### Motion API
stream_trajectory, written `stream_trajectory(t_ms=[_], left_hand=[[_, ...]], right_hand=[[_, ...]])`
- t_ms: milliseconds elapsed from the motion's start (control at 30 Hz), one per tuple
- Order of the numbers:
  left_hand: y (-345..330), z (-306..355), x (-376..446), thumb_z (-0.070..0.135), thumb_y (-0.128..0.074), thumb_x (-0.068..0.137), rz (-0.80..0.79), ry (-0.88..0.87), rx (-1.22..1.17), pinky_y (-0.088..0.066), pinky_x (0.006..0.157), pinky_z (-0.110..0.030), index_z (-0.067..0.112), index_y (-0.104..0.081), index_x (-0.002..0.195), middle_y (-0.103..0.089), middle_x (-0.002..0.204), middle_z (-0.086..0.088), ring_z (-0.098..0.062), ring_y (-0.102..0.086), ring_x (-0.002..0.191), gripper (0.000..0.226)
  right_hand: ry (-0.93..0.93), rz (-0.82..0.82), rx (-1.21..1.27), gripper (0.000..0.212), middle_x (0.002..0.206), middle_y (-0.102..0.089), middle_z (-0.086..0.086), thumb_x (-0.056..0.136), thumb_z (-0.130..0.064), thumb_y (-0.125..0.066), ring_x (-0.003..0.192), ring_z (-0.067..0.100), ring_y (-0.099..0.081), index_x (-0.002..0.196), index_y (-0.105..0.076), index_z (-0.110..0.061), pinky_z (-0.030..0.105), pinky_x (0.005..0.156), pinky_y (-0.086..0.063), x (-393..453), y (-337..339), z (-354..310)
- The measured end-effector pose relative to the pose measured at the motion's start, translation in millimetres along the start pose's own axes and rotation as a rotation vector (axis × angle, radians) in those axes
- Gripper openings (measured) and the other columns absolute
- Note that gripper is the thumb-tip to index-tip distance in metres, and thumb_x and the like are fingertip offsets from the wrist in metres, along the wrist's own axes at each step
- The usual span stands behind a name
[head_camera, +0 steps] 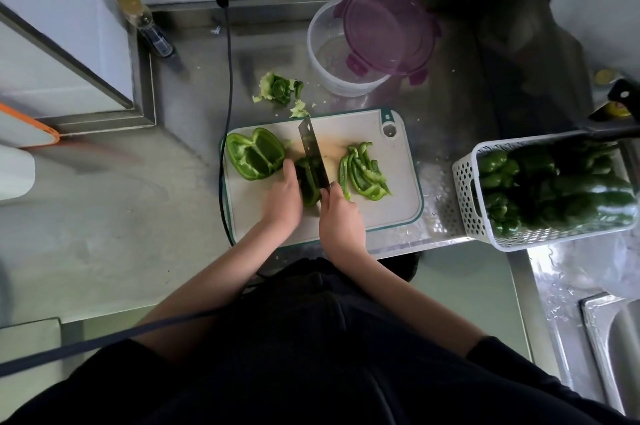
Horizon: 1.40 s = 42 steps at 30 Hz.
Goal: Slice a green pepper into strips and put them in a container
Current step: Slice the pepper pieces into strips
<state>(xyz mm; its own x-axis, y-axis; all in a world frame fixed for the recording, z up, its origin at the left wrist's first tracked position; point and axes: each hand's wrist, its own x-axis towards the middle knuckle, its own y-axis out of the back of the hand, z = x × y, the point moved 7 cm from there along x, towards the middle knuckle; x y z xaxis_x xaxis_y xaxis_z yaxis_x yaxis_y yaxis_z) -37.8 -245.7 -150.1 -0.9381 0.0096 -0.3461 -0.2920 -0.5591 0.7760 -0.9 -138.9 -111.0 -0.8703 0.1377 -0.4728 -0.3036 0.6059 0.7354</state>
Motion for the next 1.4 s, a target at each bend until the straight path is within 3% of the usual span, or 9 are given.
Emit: stream_trajectory(t_ms=[467,633,700,833,1000,1100,1267,1333,1400], left_hand=[[1.6,-2.0,-1.4,0.003,-0.033,0.097,0.008,0.047,-0.108,-0.033,0.054,-0.035,-0.001,-0.034,0.121,-0.049,0.071,-0.009,-0.030,-0.053,0.063,0.025],[3.3,-6.7,-2.9,0.023,-0.022,0.102,-0.038,0.106,-0.208,-0.026,0.049,-0.032,0.004,-0.035,0.104,-0.049,0.070,-0.006,-0.024,-0.049,0.063,0.024],[4.5,-7.3,-1.5,0.015,-0.031,0.099,-0.058,0.086,-0.158,-0.027,0.052,-0.032,0.004,-0.033,0.111,-0.049,0.075,-0.006,-0.023,-0.047,0.065,0.016],[1.7,-10.4,0.5,0.008,-0.037,0.097,-0.085,0.081,-0.123,-0.030,0.051,-0.031,0.002,-0.026,0.130,-0.045,0.070,-0.001,-0.013,-0.044,0.056,0.035],[3.7,-10.9,1.9,0.016,-0.039,0.099,-0.070,0.056,-0.144,-0.040,0.054,-0.040,-0.001,-0.032,0.121,-0.056,0.084,-0.015,-0.030,-0.056,0.067,0.029],[5.1,-9.5,3.4,0.023,-0.037,0.101,-0.050,0.059,-0.171,-0.035,0.052,-0.036,-0.002,-0.037,0.110,-0.052,0.078,-0.013,-0.036,-0.057,0.069,0.027],[2.8,-12.9,-0.2,0.030,-0.027,0.102,-0.073,0.085,-0.182,-0.053,0.060,-0.044,0.007,-0.044,0.109,-0.060,0.087,-0.016,-0.035,-0.061,0.072,0.029],[7.1,-16.6,-2.7,0.032,-0.026,0.102,-0.036,0.087,-0.070,-0.049,0.064,-0.037,0.010,-0.050,0.108,-0.061,0.090,-0.013,-0.033,-0.060,0.079,0.033],[10.3,-19.1,-4.5,0.033,-0.026,0.102,-0.008,0.094,0.039,-0.039,0.062,-0.033,0.009,-0.054,0.102,-0.062,0.090,-0.012,-0.032,-0.059,0.082,0.037]], right_hand=[[0.025,-0.005,-0.031,0.025,0.084,-0.063,0.016,0.103,-0.028,-0.027,0.077,0.036,-0.061,0.098,-0.043,-0.009,0.045,0.066,-0.052,7.2,-2.0,-7.4],[0.020,-0.023,-0.041,0.029,0.089,-0.064,0.016,0.103,-0.027,-0.027,0.082,0.035,-0.062,0.106,-0.048,-0.007,0.038,0.065,-0.046,21.4,-0.5,-17.8],[0.032,-0.011,-0.039,0.031,0.088,-0.064,0.017,0.103,-0.029,-0.027,0.080,0.035,-0.061,0.106,-0.048,-0.007,0.039,0.065,-0.048,21.2,0.4,-18.9],[-0.020,0.036,0.048,0.031,0.081,-0.062,0.014,0.102,-0.032,-0.030,0.074,0.034,-0.060,0.093,-0.048,-0.008,0.038,0.062,-0.048,17.9,9.4,2.2],[-0.078,0.075,0.114,0.032,0.071,-0.053,0.005,0.102,-0.033,-0.032,0.064,0.025,-0.052,0.082,-0.044,-0.011,0.031,0.057,-0.038,17.8,34.3,34.0],[-0.042,0.132,0.244,0.033,0.066,-0.047,-0.001,0.102,-0.030,-0.035,0.057,0.014,-0.043,0.073,-0.041,-0.016,0.028,0.052,-0.031,13.4,45.6,27.2],[0.030,0.092,0.312,0.034,0.083,-0.063,0.005,0.101,-0.032,-0.036,0.070,0.019,-0.057,0.104,-0.059,-0.008,0.033,0.062,-0.047,4.2,37.7,11.7],[0.042,0.072,0.279,0.036,0.085,-0.064,0.005,0.101,-0.032,-0.036,0.075,0.021,-0.059,0.111,-0.059,-0.006,0.034,0.066,-0.049,4.1,35.2,8.0],[0.052,0.061,0.270,0.035,0.074,-0.056,-0.007,0.101,-0.031,-0.036,0.067,0.011,-0.054,0.112,-0.058,-0.007,0.022,0.057,-0.042,2.8,34.3,6.0]])
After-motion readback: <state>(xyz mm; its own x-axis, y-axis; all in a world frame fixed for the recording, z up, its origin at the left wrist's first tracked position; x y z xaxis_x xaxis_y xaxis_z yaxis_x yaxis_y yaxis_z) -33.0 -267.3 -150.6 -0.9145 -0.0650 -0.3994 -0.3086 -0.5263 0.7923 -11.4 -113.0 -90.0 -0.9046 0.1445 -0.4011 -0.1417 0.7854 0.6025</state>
